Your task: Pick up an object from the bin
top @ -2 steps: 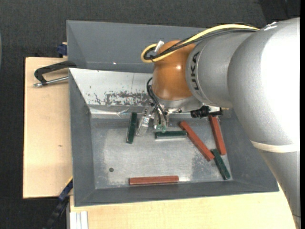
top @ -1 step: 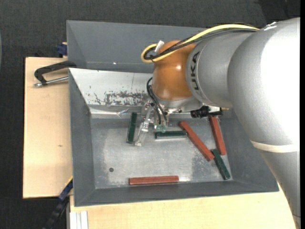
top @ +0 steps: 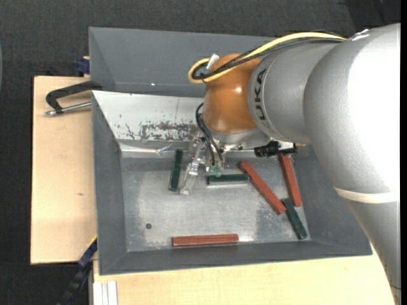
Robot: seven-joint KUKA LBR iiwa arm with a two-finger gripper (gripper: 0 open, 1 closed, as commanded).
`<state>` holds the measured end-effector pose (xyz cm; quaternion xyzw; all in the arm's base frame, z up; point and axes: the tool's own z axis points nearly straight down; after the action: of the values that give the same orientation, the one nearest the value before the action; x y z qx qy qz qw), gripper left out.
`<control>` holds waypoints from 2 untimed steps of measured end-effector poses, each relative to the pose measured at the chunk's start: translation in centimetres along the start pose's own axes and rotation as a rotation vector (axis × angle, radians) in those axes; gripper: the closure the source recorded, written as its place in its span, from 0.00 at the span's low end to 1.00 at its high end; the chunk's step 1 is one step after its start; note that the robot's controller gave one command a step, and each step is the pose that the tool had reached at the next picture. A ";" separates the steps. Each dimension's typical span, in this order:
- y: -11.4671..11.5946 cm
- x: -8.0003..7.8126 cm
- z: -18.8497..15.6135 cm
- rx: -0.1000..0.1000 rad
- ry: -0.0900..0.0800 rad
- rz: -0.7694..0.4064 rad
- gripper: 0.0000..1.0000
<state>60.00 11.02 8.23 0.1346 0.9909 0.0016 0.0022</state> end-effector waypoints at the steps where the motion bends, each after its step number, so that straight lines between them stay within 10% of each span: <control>1: 7.0 3.1 0.0 0.000 0.000 -0.091 1.00; 2: 7.0 3.1 0.0 0.000 0.000 -0.090 0.00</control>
Offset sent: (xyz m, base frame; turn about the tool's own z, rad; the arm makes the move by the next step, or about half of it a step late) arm 0.0000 0.0000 0.0000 0.0000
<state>58.91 18.59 8.22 0.0898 0.9960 0.0017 0.0023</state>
